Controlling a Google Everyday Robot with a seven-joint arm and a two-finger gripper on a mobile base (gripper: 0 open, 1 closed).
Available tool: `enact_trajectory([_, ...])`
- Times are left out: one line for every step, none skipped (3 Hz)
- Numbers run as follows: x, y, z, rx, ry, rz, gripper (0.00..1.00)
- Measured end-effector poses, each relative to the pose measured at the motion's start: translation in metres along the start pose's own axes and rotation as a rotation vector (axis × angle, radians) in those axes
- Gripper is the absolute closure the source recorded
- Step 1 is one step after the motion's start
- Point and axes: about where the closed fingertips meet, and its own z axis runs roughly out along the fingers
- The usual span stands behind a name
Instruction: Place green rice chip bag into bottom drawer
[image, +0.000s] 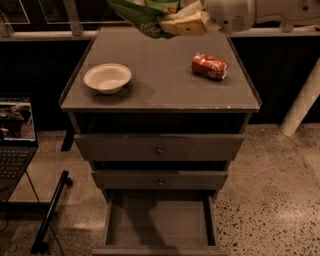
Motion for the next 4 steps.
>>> enact_trajectory([-0.064, 0.028, -0.003, 0.117, -0.083, 0.002, 1.00])
enact_trajectory([-0.064, 0.055, -0.006, 0.224, -0.095, 0.088, 1.00])
enact_trajectory([-0.001, 0.091, -0.028, 0.326, -0.003, 0.220, 1.00])
enact_trajectory([0.091, 0.150, -0.054, 0.395, 0.159, 0.379, 1.00])
